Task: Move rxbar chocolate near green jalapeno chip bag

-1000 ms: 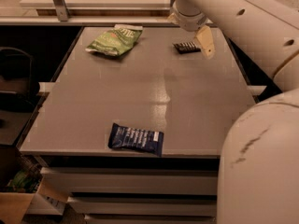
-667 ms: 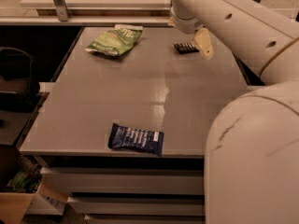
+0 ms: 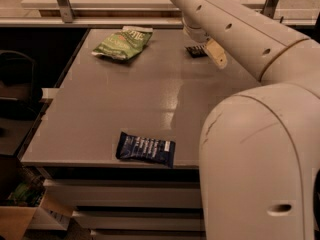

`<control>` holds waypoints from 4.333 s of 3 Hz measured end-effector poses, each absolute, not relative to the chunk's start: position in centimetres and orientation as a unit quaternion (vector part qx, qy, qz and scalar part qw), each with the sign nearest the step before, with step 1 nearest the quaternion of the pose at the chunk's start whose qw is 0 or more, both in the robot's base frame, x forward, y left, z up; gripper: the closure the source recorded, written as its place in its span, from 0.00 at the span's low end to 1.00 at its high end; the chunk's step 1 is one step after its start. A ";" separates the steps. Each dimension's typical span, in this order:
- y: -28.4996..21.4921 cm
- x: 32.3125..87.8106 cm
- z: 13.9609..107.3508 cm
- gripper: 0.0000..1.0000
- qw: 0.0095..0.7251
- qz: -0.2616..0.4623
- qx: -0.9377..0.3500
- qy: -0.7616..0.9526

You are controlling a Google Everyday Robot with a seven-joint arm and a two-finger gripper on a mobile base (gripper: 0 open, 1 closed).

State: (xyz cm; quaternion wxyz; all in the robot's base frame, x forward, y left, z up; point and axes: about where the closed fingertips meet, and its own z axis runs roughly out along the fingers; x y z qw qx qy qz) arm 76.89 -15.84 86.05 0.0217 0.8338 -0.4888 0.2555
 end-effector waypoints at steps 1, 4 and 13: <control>-16.7 77.6 84.9 0.00 0.030 0.251 0.827 -0.502; -18.6 78.6 83.0 0.00 0.059 0.240 0.817 -0.521; -19.7 79.4 86.6 1.00 0.020 0.254 0.805 -0.535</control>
Offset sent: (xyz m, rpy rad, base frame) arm 0.0179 -0.0218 -0.0225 -0.0195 0.0376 -0.0847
